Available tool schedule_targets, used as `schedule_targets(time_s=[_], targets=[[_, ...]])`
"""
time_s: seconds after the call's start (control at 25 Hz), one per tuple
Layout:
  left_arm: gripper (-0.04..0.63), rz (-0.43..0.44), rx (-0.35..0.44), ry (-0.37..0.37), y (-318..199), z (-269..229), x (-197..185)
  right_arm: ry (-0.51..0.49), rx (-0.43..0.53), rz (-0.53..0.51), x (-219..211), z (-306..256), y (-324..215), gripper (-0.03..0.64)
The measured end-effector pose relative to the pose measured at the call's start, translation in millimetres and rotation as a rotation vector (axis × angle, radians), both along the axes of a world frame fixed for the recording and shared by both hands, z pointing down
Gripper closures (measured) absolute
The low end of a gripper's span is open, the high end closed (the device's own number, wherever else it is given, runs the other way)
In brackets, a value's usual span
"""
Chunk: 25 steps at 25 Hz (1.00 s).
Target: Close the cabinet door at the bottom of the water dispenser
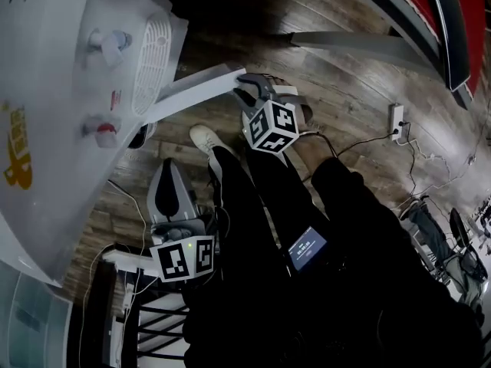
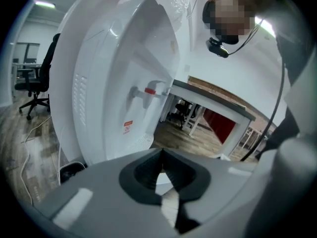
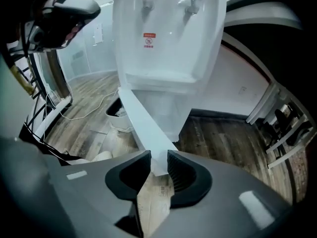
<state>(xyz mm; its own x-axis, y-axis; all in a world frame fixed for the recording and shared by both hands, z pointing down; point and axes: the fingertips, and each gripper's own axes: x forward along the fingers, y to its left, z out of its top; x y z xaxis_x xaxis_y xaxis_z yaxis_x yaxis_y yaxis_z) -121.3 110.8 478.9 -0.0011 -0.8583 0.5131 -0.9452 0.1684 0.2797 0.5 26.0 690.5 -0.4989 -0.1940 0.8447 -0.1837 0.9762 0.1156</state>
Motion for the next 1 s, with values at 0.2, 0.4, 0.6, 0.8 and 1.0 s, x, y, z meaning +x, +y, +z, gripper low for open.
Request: schedule_targets(time_s=[0.2,0.4,0.6,0.8,1.0], targets=[[0.588,0.011,-0.01,0.011,-1,1,8,0.021,0.019,-0.032,-24,0,-54,0.518],[0.588,0.026,-0.02,0.032,-8,7,10,0.01,0.039,-0.017,-64,-3,-111,0.518],[0.588,0.01,-0.017,0.039,-8,7,8,-0.032,0.044,0.003,-106,-7,-147,0.523],[0.588,-0.045,-0.013,0.067,-5,9,1,-0.023,0.019,0.019,-137,-14,-170,0.494],[0.588,-0.044,0.0,0.068,-5,5,0,-0.024,0.019,0.052,-136,-7,-172,0.496]])
